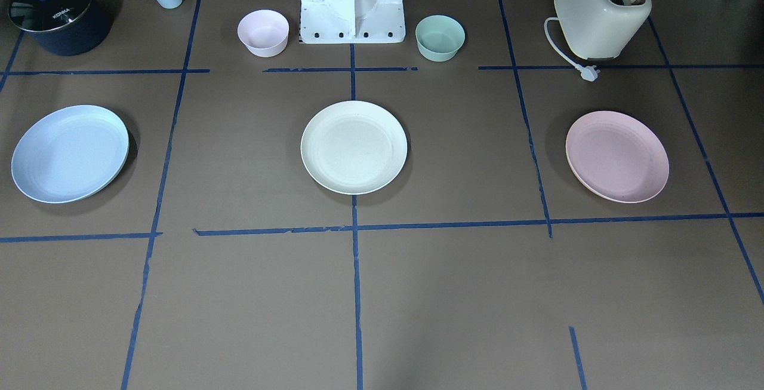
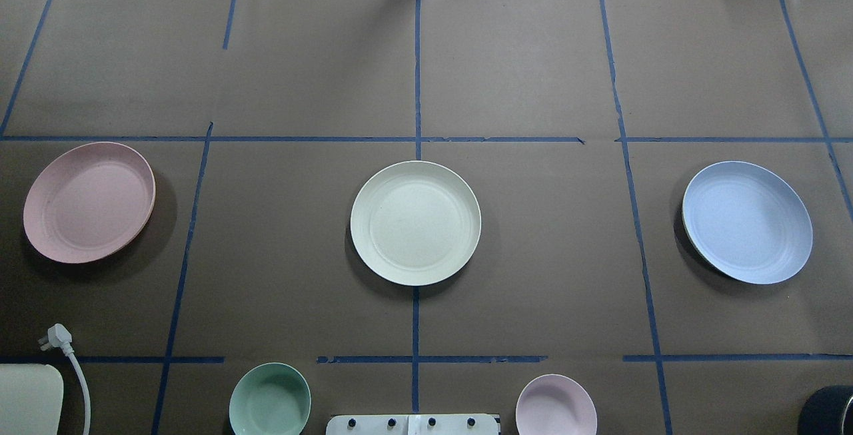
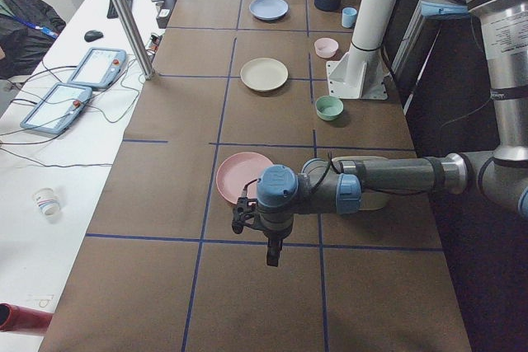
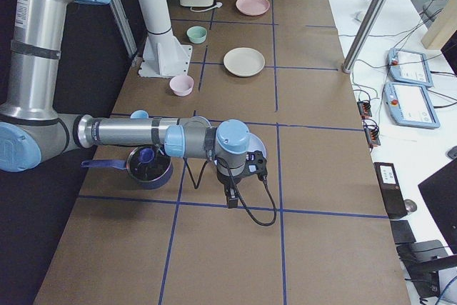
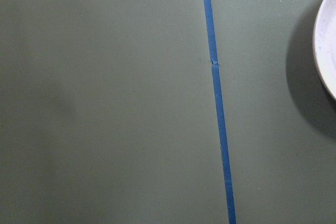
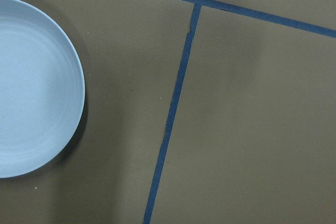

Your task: Stack three plates with pink and blue

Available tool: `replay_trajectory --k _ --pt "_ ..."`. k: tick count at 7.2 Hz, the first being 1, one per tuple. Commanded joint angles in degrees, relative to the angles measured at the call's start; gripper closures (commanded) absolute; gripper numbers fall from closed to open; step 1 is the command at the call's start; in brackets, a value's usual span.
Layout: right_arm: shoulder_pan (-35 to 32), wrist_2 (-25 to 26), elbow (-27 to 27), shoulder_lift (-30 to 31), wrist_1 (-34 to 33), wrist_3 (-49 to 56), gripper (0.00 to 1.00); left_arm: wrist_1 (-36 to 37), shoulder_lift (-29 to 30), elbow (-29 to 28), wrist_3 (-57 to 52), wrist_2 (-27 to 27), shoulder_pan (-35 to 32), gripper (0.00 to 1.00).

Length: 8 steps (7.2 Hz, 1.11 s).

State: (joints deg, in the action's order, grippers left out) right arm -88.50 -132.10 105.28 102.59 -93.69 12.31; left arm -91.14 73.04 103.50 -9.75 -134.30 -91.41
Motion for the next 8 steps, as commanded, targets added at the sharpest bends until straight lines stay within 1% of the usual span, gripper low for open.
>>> replay_trajectory --k 1,4,5,6,7,8 --pt "0.00 0.00 0.45 -0.11 0.09 0.08 0.00 -0.09 0.00 0.03 -0.09 0.01 0.00 0.00" --pt "0.00 -0.26 0.37 -0.20 1.76 -0.18 0.00 -1.05 0.96 0.64 0.52 -0.43 0.35 0.00" --pt "0.00 -0.35 0.37 -0.11 1.85 -0.18 0.00 -4.01 3.05 0.91 0.70 -0.26 0.35 0.00" --pt "0.00 -0.35 0.54 -0.02 1.85 -0.18 0.00 -5.26 4.55 0.57 0.53 -0.61 0.35 0.00" --pt "0.00 -0.35 0.54 -0.02 1.85 -0.18 0.00 -5.53 4.74 0.30 0.44 -0.70 0.44 0.00" --pt "0.00 -0.35 0.54 -0.02 1.85 -0.18 0.00 -8.58 4.75 0.04 0.61 -0.61 1.92 0.00"
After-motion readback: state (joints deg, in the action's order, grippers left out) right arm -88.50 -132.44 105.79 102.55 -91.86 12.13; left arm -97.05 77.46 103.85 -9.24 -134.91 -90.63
